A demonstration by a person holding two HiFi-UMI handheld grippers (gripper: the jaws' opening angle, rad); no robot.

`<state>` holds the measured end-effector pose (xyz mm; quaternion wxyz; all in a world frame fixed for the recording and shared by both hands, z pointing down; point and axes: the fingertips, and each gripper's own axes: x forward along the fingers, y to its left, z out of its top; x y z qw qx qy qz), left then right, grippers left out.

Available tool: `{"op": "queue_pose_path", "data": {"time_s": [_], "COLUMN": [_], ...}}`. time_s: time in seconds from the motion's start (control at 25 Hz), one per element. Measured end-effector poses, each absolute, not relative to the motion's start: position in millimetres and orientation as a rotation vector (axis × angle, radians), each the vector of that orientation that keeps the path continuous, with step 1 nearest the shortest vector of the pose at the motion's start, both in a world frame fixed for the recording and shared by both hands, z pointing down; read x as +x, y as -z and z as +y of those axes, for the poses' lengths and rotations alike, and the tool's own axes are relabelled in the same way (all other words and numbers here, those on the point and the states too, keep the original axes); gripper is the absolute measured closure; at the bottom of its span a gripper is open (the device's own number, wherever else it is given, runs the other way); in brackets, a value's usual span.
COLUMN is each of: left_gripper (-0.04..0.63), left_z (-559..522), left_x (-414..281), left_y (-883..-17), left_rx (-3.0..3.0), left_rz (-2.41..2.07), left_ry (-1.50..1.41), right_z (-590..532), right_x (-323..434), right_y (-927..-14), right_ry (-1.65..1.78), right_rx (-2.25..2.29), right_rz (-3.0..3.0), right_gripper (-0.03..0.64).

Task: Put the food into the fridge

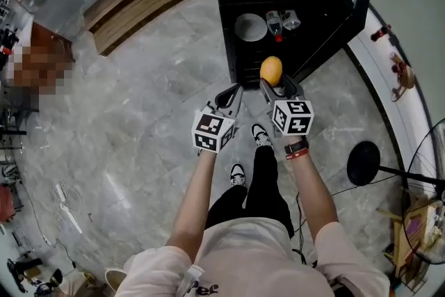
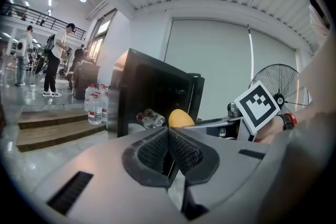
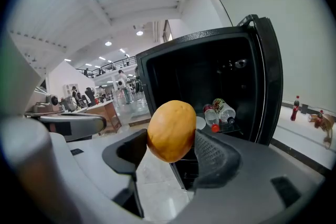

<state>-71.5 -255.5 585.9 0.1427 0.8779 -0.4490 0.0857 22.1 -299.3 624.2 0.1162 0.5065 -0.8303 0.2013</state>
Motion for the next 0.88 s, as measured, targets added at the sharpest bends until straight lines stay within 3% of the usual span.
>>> {"op": "queue_pose_path", "data": {"time_s": [0.88], "left_gripper": [0.576], "left_z": [-304], "left_x": [-67], "left_y": [-656], "left_rx": [2.491], "left_rz": [-1.269], "left_ry": [-0.298], "right_z": [-395], "right_x": [3], "right_y": [-718], "right_ry": [-0.555], "right_rx": [1.353], "right_rz": [-2.390], "right_gripper": [0.322]}}
